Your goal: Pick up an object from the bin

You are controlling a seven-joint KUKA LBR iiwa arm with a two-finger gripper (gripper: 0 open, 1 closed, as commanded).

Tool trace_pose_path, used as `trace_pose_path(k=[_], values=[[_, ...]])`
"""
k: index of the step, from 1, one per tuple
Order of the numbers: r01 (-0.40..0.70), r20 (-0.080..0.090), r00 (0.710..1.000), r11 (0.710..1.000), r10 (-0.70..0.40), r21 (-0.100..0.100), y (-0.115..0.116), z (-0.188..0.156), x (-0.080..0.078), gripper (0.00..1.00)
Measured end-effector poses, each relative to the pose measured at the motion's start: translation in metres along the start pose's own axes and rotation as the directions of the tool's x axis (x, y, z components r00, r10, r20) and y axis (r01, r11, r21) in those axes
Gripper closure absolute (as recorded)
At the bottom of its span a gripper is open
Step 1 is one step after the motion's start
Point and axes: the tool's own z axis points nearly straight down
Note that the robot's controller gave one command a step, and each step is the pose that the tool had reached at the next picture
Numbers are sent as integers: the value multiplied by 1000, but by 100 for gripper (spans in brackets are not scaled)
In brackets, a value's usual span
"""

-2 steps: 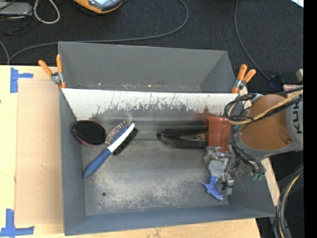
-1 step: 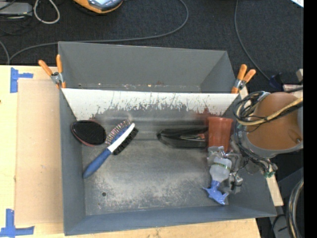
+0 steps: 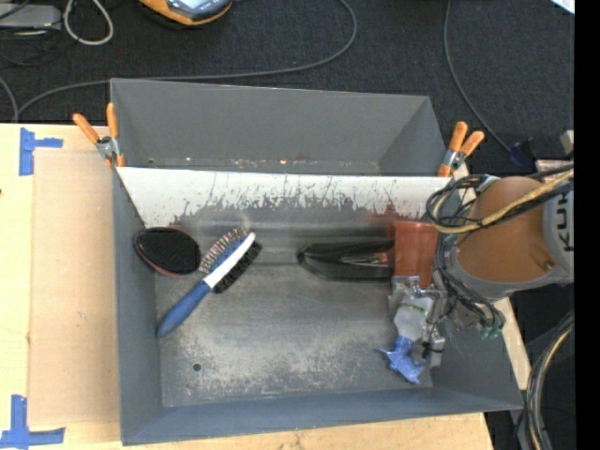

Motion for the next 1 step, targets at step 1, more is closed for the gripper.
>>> trace_pose_path(k=[1], values=[[284, 16, 959, 959, -284, 2, -18, 2, -12, 0]])
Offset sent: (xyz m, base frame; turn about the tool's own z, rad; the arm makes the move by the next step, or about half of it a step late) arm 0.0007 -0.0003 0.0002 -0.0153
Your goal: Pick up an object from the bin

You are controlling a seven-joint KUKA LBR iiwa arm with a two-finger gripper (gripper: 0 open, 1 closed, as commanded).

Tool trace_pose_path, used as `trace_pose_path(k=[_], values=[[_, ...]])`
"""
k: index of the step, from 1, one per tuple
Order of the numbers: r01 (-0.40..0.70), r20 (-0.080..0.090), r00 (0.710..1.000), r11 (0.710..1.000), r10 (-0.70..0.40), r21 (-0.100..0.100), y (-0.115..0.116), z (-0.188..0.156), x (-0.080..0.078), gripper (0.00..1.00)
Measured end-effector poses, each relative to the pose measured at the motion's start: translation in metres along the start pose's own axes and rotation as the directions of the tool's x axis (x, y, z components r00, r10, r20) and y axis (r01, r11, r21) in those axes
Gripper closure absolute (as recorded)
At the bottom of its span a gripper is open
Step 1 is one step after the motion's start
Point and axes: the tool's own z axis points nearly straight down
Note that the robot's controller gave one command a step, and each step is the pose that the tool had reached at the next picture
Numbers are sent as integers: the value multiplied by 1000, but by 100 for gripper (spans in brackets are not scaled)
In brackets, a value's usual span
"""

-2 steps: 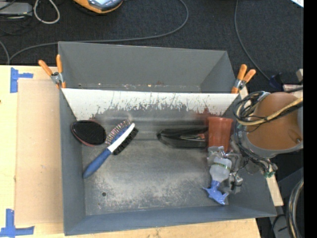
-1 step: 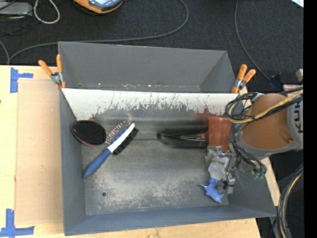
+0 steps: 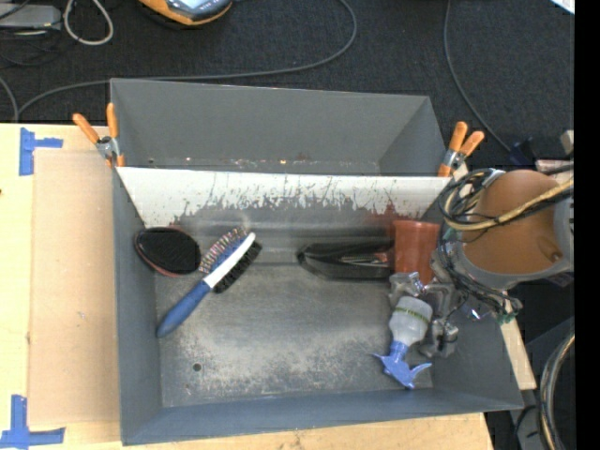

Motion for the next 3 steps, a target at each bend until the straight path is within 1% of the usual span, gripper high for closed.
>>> trace_pose_path(k=[1, 2, 3], values=[[-268, -17, 963, 963, 268, 1, 21, -2, 6, 100], [-268, -17, 963, 964, 268, 1, 22, -2, 6, 100], [-267, -21, 964, 964, 267, -1, 23, -23, 6, 100]])
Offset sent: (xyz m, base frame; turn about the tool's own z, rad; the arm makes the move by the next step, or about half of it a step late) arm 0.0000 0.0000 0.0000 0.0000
